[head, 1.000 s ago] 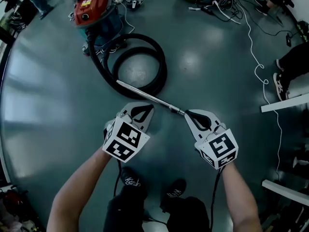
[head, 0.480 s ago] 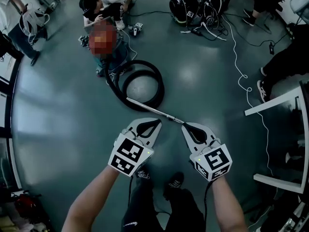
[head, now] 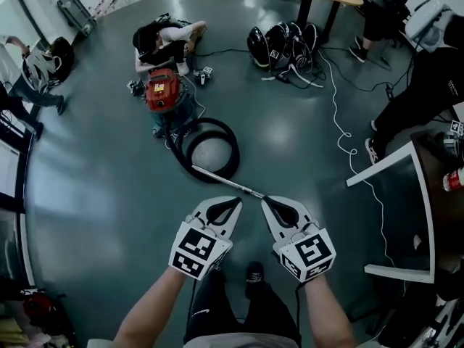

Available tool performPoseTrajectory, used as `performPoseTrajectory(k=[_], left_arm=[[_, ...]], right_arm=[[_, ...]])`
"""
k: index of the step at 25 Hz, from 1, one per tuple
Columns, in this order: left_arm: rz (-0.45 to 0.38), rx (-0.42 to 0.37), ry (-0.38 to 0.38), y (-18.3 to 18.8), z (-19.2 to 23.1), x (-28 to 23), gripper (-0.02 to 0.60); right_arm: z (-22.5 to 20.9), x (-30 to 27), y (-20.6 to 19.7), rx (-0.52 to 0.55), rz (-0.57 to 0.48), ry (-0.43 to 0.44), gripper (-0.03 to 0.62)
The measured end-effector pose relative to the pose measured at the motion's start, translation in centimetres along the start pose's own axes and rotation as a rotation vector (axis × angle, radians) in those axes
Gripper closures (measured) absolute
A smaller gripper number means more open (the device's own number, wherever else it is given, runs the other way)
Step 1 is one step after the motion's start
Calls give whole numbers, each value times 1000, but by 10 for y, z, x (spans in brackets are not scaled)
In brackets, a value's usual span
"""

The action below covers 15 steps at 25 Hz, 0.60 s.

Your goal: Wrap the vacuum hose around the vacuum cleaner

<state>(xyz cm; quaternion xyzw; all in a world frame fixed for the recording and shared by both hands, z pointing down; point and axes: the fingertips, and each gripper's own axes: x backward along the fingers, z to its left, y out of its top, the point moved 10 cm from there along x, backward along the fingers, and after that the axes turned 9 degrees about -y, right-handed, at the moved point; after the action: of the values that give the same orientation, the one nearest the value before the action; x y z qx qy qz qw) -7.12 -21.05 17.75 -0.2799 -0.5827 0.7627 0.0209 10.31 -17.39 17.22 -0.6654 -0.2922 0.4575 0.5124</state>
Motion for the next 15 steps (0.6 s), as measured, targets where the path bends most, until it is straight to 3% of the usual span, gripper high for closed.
performPoseTrajectory(k=[7,15], left_arm=[[-78,49,62,49,-49,43,577],[-160,-9,108,81,-94,79,577]], right_arm=[[24,61,55,-3,-47,16,592],[46,106,95,39,-130,51,592]])
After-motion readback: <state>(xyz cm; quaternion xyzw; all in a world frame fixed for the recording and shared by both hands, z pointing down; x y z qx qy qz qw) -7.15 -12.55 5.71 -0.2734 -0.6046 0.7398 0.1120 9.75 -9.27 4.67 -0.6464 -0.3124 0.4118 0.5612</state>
